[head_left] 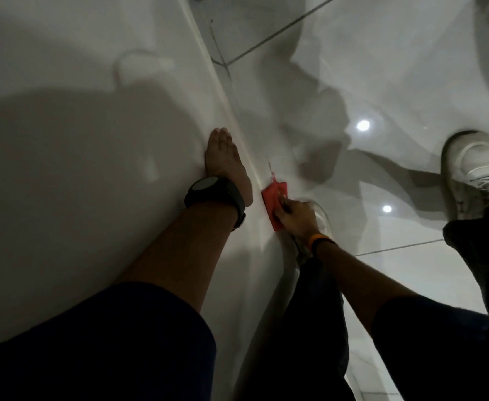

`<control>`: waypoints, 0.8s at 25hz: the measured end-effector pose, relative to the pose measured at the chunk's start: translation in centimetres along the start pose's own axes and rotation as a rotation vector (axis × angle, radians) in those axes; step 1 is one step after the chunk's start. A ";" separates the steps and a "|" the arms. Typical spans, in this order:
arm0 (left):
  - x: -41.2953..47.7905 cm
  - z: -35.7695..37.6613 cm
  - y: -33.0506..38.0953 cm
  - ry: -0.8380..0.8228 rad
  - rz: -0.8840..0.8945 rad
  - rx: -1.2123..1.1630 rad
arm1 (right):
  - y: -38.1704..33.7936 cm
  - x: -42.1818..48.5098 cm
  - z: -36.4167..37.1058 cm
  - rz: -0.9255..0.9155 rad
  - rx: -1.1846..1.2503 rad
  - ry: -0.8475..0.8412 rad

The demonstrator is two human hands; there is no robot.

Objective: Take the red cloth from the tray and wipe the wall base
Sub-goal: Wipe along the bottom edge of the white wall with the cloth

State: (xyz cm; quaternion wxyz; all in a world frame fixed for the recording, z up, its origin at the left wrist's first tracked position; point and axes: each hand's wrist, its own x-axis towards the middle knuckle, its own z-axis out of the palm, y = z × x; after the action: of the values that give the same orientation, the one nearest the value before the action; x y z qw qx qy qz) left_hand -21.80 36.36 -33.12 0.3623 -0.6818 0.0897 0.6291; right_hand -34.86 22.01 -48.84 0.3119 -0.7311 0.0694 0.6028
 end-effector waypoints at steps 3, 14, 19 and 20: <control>0.1 -0.3 -0.2 -0.006 -0.019 0.007 | -1.1 1.1 0.4 0.002 -0.031 0.067; 1.8 -1.2 -3.0 -0.002 -0.117 -0.013 | -17.6 10.4 -8.4 -0.396 -0.092 0.046; -0.8 -0.1 -0.7 0.012 -0.052 0.008 | -4.8 2.8 -3.0 -0.205 -0.156 -0.019; -1.2 0.2 -0.1 0.015 -0.041 0.016 | -2.5 1.0 -1.9 -0.158 -0.134 -0.038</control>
State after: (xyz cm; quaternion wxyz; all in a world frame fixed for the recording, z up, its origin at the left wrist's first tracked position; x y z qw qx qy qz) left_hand -22.16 36.19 -31.92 0.3797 -0.6855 0.0834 0.6156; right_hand -31.80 23.22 -48.70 0.3102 -0.7419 -0.0349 0.5934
